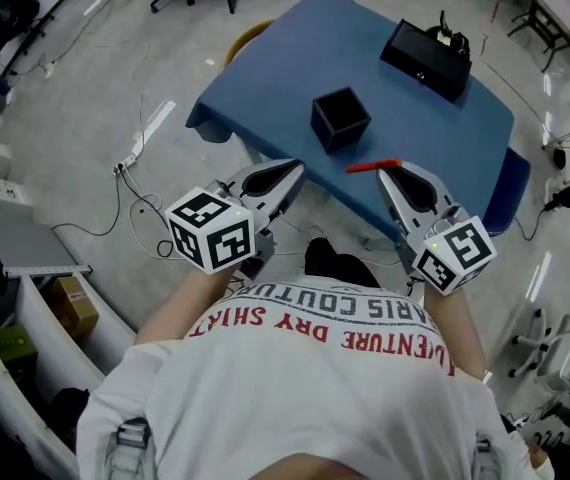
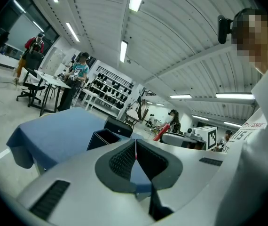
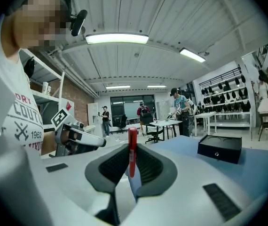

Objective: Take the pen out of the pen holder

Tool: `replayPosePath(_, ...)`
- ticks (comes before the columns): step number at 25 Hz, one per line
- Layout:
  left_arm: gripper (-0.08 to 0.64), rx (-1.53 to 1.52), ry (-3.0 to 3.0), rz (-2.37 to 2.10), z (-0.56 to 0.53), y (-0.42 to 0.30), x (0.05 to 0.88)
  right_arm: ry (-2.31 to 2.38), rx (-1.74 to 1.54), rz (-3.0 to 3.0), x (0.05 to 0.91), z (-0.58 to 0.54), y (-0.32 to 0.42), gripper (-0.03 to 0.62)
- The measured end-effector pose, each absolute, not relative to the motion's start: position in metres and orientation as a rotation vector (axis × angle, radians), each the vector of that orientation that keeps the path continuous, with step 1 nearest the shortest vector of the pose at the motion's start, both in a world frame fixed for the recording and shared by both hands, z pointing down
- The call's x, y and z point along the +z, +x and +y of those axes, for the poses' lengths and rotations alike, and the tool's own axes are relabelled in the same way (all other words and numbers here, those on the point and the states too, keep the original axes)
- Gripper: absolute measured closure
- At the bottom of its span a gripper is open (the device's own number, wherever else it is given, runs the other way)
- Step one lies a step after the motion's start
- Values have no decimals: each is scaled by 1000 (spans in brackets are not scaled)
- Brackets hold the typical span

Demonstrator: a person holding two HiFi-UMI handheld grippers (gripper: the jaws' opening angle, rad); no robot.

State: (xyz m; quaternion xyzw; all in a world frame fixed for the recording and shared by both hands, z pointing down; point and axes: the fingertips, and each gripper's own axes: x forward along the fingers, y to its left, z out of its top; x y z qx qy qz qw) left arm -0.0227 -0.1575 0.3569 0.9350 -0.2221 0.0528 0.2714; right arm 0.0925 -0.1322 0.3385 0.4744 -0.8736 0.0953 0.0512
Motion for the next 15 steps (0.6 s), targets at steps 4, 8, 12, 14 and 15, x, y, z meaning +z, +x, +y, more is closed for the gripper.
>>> replayPosePath(4,528,154,2514,-589,-155,-19,362,1433,300,-2651,346,-129,94,537)
replayPosePath(8,528,168,2517,-588,-154,-16,363,1423,317,-2659,349,-128,95,537)
replayPosePath(12,528,194,2505,-595,-155,-16,369,1385,308,-2660,355,-129,92,538)
replayPosePath(14,528,207,2494,-597,-155,-15,373,1382,308,-2649,360,-129,93,538)
replayPosePath(15,528,211,2491,-597,-155,-14,374,1383,309,-2647,362,-129,93,538)
